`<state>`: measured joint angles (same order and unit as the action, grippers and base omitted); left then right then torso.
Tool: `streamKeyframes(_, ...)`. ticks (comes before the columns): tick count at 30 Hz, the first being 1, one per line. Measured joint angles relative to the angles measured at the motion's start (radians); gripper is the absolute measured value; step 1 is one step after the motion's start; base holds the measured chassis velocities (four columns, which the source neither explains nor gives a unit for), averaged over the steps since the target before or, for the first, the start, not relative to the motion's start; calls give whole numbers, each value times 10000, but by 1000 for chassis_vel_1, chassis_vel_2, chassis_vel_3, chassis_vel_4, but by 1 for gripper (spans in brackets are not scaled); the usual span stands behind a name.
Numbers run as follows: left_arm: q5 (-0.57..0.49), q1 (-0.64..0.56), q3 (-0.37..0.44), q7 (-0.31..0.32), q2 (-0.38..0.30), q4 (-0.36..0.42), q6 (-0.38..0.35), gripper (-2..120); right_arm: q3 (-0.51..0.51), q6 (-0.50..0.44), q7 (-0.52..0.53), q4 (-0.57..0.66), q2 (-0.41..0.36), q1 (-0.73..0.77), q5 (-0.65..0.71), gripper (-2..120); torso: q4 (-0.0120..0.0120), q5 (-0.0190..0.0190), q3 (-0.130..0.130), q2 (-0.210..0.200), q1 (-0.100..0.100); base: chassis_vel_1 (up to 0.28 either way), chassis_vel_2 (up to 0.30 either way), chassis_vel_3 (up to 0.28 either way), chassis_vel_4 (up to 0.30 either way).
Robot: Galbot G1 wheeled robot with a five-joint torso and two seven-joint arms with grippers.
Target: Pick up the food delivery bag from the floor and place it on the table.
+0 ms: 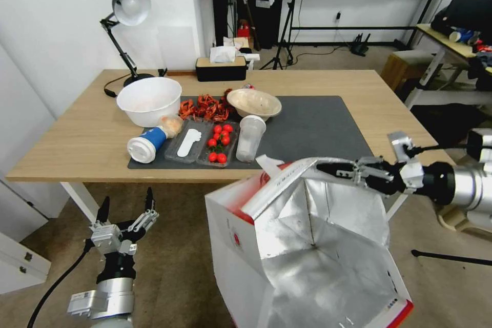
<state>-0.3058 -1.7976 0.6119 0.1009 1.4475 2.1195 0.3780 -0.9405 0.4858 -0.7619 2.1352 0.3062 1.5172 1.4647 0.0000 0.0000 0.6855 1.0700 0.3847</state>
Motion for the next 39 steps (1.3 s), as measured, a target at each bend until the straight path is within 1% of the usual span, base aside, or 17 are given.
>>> streamKeyframes(5, 2, 3, 6, 22, -23, 29, 6, 100, -573, 30, 288, 8, -203, -168, 802, 0, 0, 1, -1, -4, -1, 0, 0, 0, 0)
streamKeyframes(8, -1, 5, 30, 34, -72, 42, 8, 100, -1256, 35, 844, 68, -434, -385, 1824, 0, 0, 0, -3, -5, -3, 0, 0, 0, 0)
streamKeyframes(13, -1, 7, 32, 52, -85, 63, 8, 100, -1776, 8, 1469, 38, -621, -573, 2714, 0, 0, -1, -3, -6, -4, 0, 0, 0, 0)
streamKeyframes(14, 1, -4, 29, 69, -86, 79, 12, 100, -2146, -77, 2623, 14, -705, -714, 3549, 0, 0, -2, -4, -7, -4, 0, 0, 0, 0)
streamKeyframes(16, 2, -8, 29, 70, -85, 85, 19, 100, -2189, -106, 2871, 12, -706, -741, 3682, 0, 0, -1, -4, -7, -4, 0, 0, 0, 0)
streamKeyframes(17, 15, -23, 24, 70, -83, 88, 36, 100, -2343, -193, 4058, 99, -678, -812, 4256, 0, 1, 0, -4, -9, -4, 0, 0, 0, 0)
streamKeyframes(18, 25, -25, 14, 70, -87, 89, 50, 100, -2445, -276, 4755, 142, -635, -836, 4543, 0, 1, 0, -4, -8, -5, 0, 0, 0, 0)
streamKeyframes(20, 30, -25, 9, 70, -94, 89, 54, 100, -2504, -311, 5081, 159, -609, -845, 4681, 0, 1, 0, -4, -9, -4, 0, 0, 0, 0)
streamKeyframes(23, 54, 18, -37, 70, -177, 87, 51, 100, -3044, -525, 7270, 201, -445, -912, 5747, 0, -1, 0, -5, -10, -5, 0, 0, 0, 0)
streamKeyframes(24, 54, 18, -37, 70, -177, 87, 51, 100, -3044, -525, 7270, 201, -445, -912, 5747, 0, -1, 0, -5, -10, -5, 0, 0, 0, 0)
streamKeyframes(26, 56, 88, -103, 68, -294, 52, 6, 100, -3317, -693, 8912, 189, -379, -983, 6403, 0, -1, -1, -6, -10, -6, 0, 0, 0, 0)
streamKeyframes(27, 56, 99, -119, 65, -324, 42, -2, 100, -3341, -719, 9355, 192, -357, -1018, 6568, 0, -1, -1, -6, -10, -6, 0, 0, 0, 0)
streamKeyframes(28, 56, 108, -153, 59, -373, 25, -19, 100, -3315, -772, 10352, 213, -295, -1143, 6986, 0, -3, -1, -6, -11, -5, 0, 0, 0, 0)
streamKeyframes(29, 56, 108, -153, 59, -373, 25, -19, 100, -3315, -772, 10352, 213, -295, -1143, 6986, 0, -3, -1, -6, -11, -5, 0, 0, 0, 0)
streamKeyframes(32, 61, 83, -167, 50, -396, 13, -18, 100, -2554, -1052, 12224, 215, -60, -1759, 7523, 0, 4, 5, -5, -12, -6, 0, 0, 0, 0)
streamKeyframes(36, 84, 97, -211, 43, -419, 15, -19, 100, -2258, -1352, 13160, 78, 257, -1832, 7665, 0, -1, 0, -6, -13, -6, 0, 0, 0, 0)
streamKeyframes(39, 113, 61, -214, 40, -402, 34, -12, 100, -2185, -1406, 13307, -39, 367, -1810, 7633, 0, -1, 1, -6, -13, -6, 0, 0, 0, 0)
